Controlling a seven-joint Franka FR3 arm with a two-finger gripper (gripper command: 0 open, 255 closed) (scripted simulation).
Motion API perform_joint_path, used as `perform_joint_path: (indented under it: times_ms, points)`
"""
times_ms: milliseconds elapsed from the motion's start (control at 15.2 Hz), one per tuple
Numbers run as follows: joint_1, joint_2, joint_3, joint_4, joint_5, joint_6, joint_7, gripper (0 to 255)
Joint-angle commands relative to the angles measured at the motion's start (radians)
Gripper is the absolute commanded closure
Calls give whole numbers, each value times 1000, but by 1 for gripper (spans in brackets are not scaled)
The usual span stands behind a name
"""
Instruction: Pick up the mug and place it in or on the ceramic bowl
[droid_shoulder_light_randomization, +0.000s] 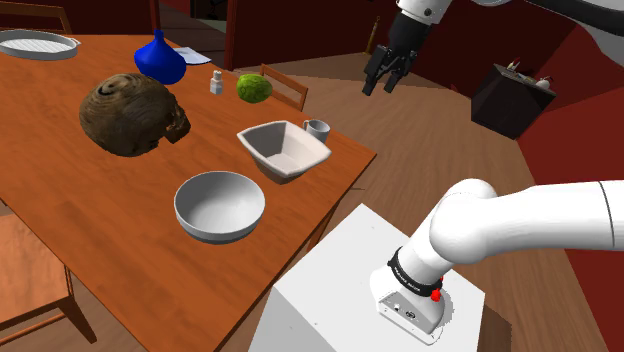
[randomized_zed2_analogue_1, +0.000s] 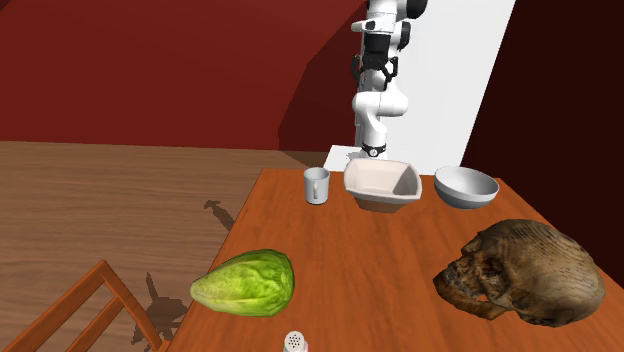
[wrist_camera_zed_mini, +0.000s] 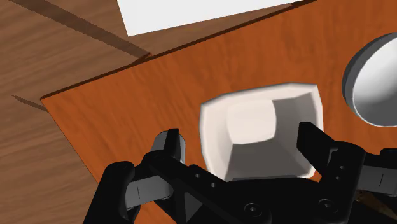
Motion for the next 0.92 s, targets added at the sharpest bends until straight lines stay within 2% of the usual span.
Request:
perform_joint_path:
  times_ms: [0,462,858]
  points:
    - [0,0,0,0,0,0,0,0]
    - [-6,186,-52,-39,-29,207,-38,0]
    - [-9,382,-95,-20,-38,369,-73,0]
